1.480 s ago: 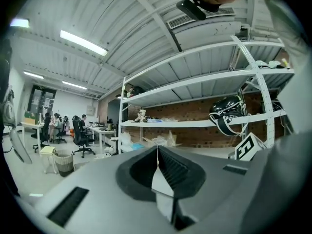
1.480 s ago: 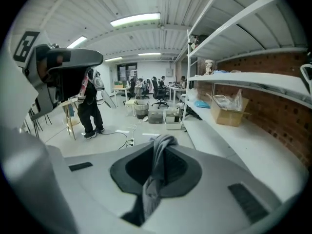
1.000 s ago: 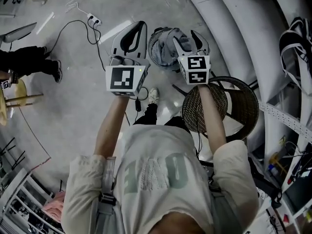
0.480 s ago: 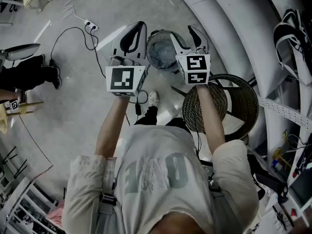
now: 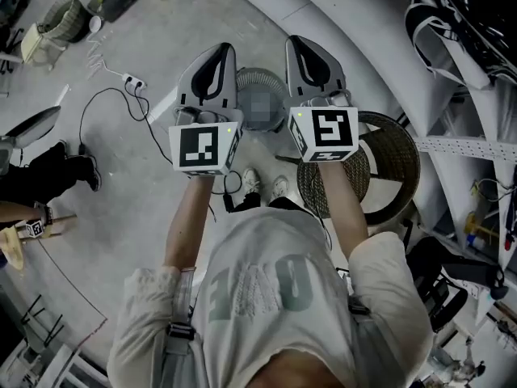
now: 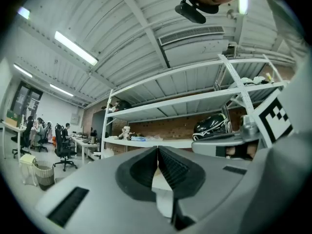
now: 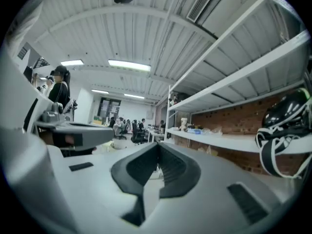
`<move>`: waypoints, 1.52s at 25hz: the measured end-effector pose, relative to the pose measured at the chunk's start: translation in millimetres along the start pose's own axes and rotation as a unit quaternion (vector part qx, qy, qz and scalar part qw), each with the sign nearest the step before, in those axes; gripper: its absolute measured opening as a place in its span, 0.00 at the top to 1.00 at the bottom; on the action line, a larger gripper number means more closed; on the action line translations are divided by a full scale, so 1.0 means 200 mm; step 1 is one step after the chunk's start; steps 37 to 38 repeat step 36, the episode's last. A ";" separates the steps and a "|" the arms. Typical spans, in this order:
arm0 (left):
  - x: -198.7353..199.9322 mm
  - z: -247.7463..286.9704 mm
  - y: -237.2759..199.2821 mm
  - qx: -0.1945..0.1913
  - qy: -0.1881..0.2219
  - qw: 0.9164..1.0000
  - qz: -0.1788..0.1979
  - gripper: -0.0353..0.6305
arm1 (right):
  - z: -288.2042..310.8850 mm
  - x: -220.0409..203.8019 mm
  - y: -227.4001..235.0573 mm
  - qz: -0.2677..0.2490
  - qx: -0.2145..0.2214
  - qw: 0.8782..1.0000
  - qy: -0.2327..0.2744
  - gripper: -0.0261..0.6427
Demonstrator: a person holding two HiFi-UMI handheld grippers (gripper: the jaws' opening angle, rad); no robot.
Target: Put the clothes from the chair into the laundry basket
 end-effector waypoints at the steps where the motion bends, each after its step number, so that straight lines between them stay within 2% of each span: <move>1: 0.05 0.01 0.04 -0.010 0.009 1.000 0.002 0.92 | -0.04 0.08 0.01 -0.002 -0.003 1.000 0.018 0.93; 3: 0.15 0.03 0.13 -0.031 0.027 0.999 0.003 0.92 | -0.13 0.23 0.01 -0.011 -0.007 0.999 0.047 0.93; 6: 0.24 0.01 0.28 -0.049 0.044 0.998 -0.025 0.92 | -0.30 0.36 0.02 -0.027 -0.020 0.997 0.064 0.93; 9: 0.28 -0.02 0.42 -0.055 0.044 0.996 -0.047 0.92 | -0.46 0.37 0.05 -0.024 -0.035 0.998 0.055 0.93; 12: 0.30 -0.02 0.51 -0.064 0.045 0.996 -0.047 0.92 | -0.55 0.35 0.10 -0.018 -0.038 0.998 0.041 0.93; 22: 0.38 -0.05 0.58 -0.058 0.058 0.996 -0.015 0.92 | -0.61 0.41 0.19 -0.022 -0.045 0.997 0.053 0.93; 38: 0.41 -0.04 0.63 -0.056 0.063 0.996 -0.010 0.92 | -0.61 0.44 0.21 -0.024 -0.039 0.997 0.055 0.93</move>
Point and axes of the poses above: the fingertips, and each gripper's own axes: z forward along the fingers, y to its right, x out of its top, the point moved 9 cm from there along -z, backward along the fingers, and after that the axes turned 12 degrees about y, right-handed, at the moved point
